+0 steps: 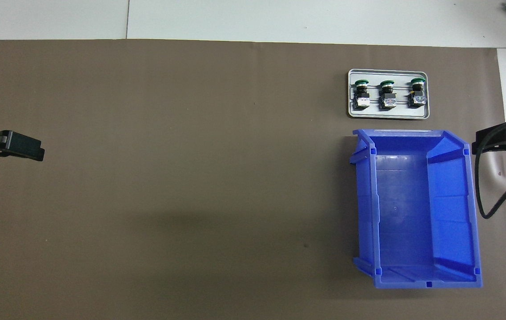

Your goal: Place and press button with both arms

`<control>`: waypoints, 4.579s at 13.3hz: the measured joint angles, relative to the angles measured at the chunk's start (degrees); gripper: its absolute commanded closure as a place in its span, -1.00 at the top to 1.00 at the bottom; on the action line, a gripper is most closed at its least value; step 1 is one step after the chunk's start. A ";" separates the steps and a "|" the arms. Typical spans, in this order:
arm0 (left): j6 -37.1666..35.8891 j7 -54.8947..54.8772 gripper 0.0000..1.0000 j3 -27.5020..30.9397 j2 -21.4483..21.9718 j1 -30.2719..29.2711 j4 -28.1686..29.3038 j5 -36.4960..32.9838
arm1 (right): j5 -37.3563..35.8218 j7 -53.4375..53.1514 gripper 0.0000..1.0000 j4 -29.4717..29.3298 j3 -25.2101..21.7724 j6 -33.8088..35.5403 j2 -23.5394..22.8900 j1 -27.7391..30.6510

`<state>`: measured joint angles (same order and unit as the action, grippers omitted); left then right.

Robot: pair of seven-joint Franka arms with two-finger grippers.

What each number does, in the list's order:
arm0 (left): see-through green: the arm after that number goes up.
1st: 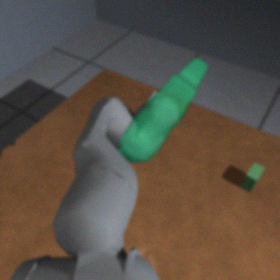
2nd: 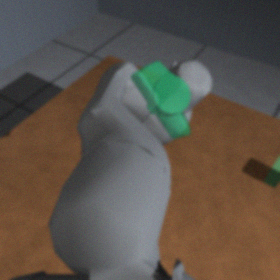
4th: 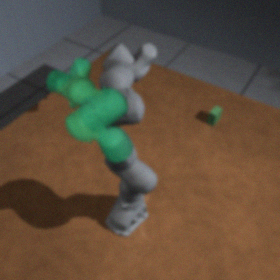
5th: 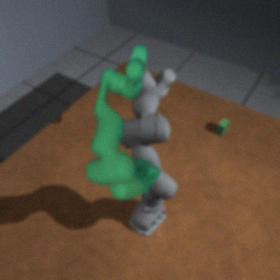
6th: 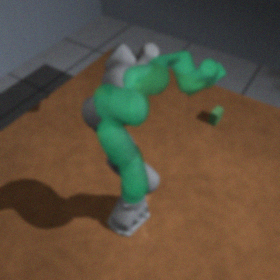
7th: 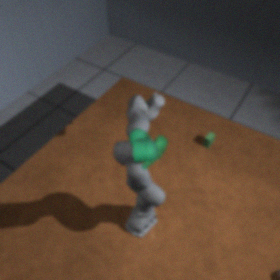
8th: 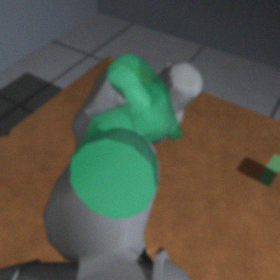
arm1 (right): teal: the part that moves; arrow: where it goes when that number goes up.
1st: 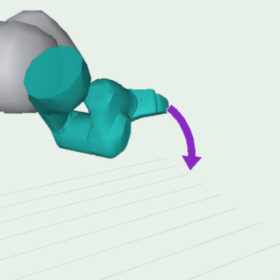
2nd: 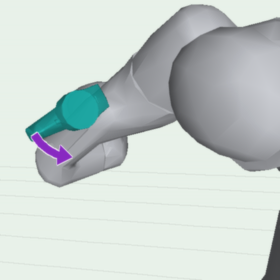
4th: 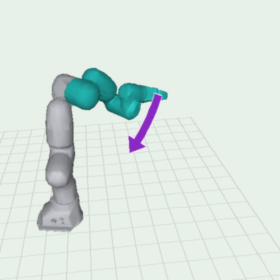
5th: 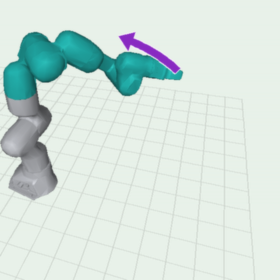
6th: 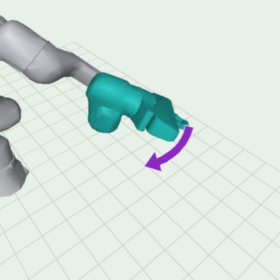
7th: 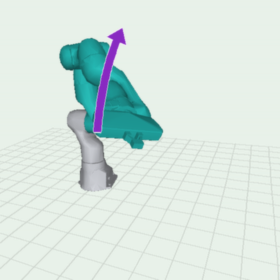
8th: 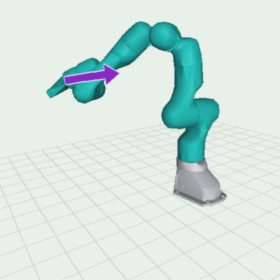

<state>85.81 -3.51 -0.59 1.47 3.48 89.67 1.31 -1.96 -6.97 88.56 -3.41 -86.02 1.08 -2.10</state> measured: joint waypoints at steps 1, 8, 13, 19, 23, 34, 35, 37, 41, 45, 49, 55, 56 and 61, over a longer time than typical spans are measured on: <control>0.00 0.00 1.00 0.00 0.00 0.00 0.00 0.00 | 0.00 0.00 1.00 0.00 0.00 -0.14 0.00 0.00; 0.00 0.00 1.00 0.00 0.00 0.00 0.00 0.00 | 0.00 -0.03 1.00 0.05 -0.05 -3.43 -0.07 0.05; 0.00 0.00 1.00 0.00 0.00 0.00 0.00 0.00 | 0.00 -0.03 1.00 0.17 -0.13 -8.06 -1.44 0.10; 0.00 0.00 1.00 0.00 0.00 0.00 0.00 0.00 | 0.02 0.12 1.00 0.64 0.02 -25.51 -10.87 0.02; 0.00 0.01 1.00 0.00 0.00 0.00 0.00 0.00 | 1.08 3.71 1.00 -0.08 0.22 -42.56 -26.07 0.06; 0.00 0.01 1.00 0.00 0.00 0.00 0.00 0.00 | 4.22 9.49 0.82 0.49 0.53 -54.98 -37.91 0.16; 0.00 0.01 1.00 0.00 0.00 0.00 0.00 0.00 | 4.22 9.51 0.47 0.85 0.54 -55.07 -37.93 0.16; 0.00 0.01 1.00 0.00 0.00 0.00 0.00 0.00 | 4.23 9.80 -0.53 1.62 0.52 -55.25 -37.94 0.24; 0.00 0.01 1.00 0.00 0.00 0.00 0.00 0.00 | 4.23 10.64 -1.00 2.21 0.34 -55.46 -37.72 0.32; 0.00 0.01 1.00 0.00 0.00 0.00 0.00 0.00 | 4.36 9.39 -1.00 -1.61 0.42 -49.81 -37.21 0.02; 0.00 0.01 1.00 0.00 0.00 0.00 0.00 0.00 | 4.03 -2.32 -1.00 -9.92 0.39 -34.35 -31.96 -0.17; 0.00 0.01 1.00 0.00 0.00 0.00 0.00 0.00 | 3.83 -50.71 -1.00 -19.05 0.78 -20.76 -27.66 -10.60; 0.00 0.02 1.00 0.00 0.00 0.00 0.00 0.00 | 3.82 -59.41 -1.00 -19.03 0.84 -21.06 -27.69 -13.55; 0.00 0.02 1.00 0.00 0.00 0.00 0.00 0.00 | -0.51 -99.29 -1.00 -16.85 1.11 -23.10 -29.52 -26.04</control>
<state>85.81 -3.49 -0.59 1.47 3.48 89.67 1.31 -2.47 -106.26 71.71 -2.30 -109.12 -28.45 -28.14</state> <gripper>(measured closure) 0.000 0.590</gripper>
